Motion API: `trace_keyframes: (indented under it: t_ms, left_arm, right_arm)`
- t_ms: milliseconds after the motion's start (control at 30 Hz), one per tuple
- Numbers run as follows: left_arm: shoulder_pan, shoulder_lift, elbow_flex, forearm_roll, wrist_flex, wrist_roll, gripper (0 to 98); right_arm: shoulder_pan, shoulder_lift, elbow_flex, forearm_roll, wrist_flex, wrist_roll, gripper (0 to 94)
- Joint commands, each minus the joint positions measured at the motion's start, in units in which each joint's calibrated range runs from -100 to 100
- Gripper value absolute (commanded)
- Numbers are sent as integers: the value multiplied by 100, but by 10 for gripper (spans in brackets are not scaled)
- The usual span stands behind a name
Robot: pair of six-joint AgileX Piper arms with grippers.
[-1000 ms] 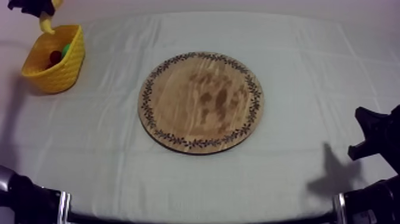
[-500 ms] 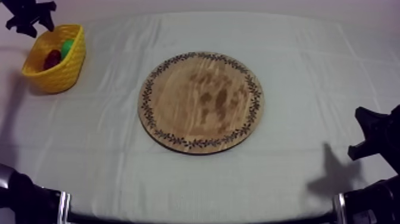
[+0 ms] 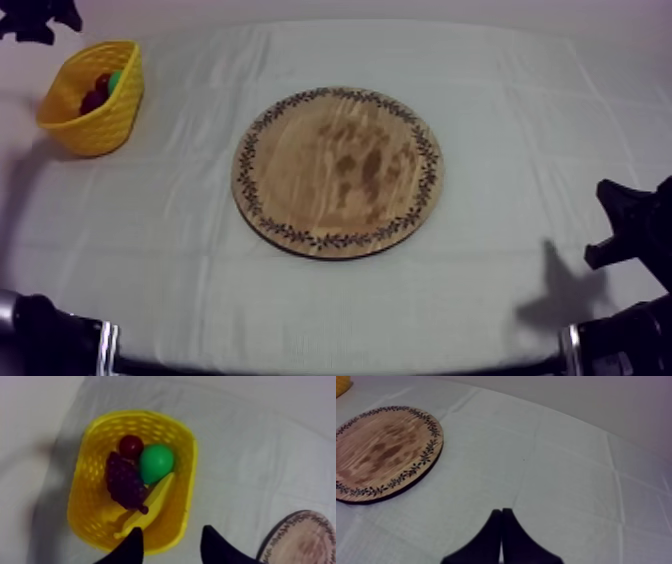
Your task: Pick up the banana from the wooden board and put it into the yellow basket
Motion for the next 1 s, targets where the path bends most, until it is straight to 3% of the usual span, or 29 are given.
trace_keyframes:
  t_ms: [0,133,267,367,500,600,767,967]
  left_arm:
    - [71,-1378,796,5,-315,67,304]
    - [211,-2495,1658,39,-837,84,131]
    - [271,-3499,2653,80,-1529,5,53]
    - [256,-4215,3610,161,-2204,-128,32]
    - [112,-5030,4997,454,-3070,-554,15]
    - [65,-5689,6019,552,-3650,-755,6]
    - [-22,-6766,7502,630,-4246,-852,2]
    - [-103,-7846,8603,640,-4440,-857,1]
  right_arm:
    - [2,0,-2,1,1,-2,2]
    - [2,0,-2,1,1,-4,2]
    - [2,0,-2,1,1,-3,2]
    - [2,0,-2,1,1,-2,2]
    - [2,0,-2,1,1,-2,2]
    - [2,0,-2,1,1,-2,2]
    - [2,0,-2,1,1,-2,2]
    - [2,0,-2,1,1,-3,2]
